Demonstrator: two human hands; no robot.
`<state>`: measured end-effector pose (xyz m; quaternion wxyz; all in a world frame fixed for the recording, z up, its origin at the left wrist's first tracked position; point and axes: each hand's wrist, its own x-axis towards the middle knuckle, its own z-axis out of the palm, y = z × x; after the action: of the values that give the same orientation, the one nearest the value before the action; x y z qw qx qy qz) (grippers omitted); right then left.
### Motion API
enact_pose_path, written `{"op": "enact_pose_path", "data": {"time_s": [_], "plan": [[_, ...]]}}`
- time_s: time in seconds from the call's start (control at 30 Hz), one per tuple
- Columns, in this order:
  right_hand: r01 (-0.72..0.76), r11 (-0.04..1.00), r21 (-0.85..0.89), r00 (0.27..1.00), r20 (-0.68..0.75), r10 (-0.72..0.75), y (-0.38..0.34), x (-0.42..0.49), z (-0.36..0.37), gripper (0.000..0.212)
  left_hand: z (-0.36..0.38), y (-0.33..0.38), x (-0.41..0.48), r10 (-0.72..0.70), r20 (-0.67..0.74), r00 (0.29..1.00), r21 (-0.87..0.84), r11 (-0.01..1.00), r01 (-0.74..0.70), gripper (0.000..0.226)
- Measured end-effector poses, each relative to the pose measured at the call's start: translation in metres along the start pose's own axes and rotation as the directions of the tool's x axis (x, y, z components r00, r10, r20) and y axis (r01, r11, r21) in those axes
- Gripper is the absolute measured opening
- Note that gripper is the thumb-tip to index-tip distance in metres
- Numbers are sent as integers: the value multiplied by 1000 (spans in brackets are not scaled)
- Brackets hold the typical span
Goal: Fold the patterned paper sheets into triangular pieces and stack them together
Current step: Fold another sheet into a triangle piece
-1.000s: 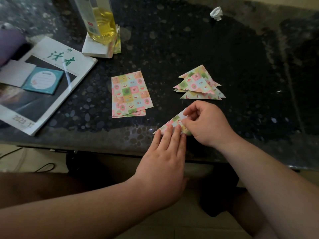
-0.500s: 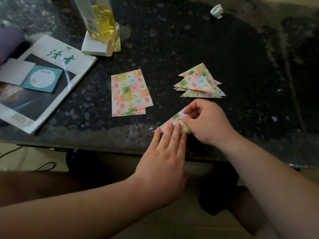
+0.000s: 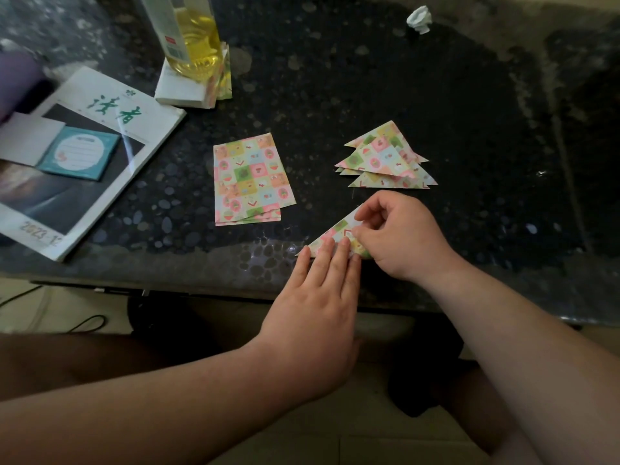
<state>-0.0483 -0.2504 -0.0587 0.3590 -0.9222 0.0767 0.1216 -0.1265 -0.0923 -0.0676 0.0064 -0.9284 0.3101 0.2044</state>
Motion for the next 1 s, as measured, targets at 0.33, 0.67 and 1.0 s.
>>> {"op": "enact_pose_path", "data": {"time_s": [0.33, 0.67, 1.0], "plan": [[4, 1000, 9, 1000, -4, -4, 0, 0, 1, 22, 0, -1, 2, -29, -16, 999, -9, 1000, 29, 96], [-7, 1000, 2, 1000, 20, 7, -1, -1, -2, 18, 6, 12, 6, -100, -8, 995, 16, 995, 100, 107], [-9, 1000, -3, 1000, 4, 9, -2, -2, -1, 17, 6, 20, 9, -158, -52, 986, 11, 987, 159, 112]]}}
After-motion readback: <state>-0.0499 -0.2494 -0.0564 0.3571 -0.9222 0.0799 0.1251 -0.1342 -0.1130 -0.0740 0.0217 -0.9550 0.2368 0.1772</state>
